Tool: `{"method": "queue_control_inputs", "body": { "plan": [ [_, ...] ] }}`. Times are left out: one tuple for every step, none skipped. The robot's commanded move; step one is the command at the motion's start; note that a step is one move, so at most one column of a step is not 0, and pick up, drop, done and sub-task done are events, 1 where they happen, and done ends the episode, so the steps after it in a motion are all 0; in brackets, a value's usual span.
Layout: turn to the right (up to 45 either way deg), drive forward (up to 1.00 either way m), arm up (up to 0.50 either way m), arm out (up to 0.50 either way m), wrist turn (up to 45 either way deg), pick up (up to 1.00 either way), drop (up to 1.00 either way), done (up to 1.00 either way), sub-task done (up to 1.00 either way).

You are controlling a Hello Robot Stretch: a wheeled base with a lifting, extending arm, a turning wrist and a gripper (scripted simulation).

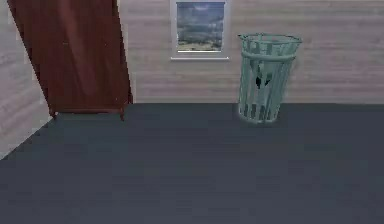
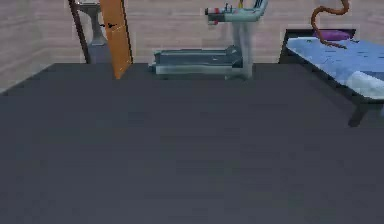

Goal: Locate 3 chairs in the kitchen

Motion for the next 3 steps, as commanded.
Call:
{"method": "queue_control_inputs", "body": {
  "plan": [
    [45.0,0.0,0.0,0.0,0.0,0.0,0.0,0.0,0.0],
    [12.0,0.0,0.0,0.0,0.0,0.0,0.0,0.0,0.0],
    [0.0,1.0,0.0,0.0,0.0,0.0,0.0,0.0,0.0]
  ]
}}
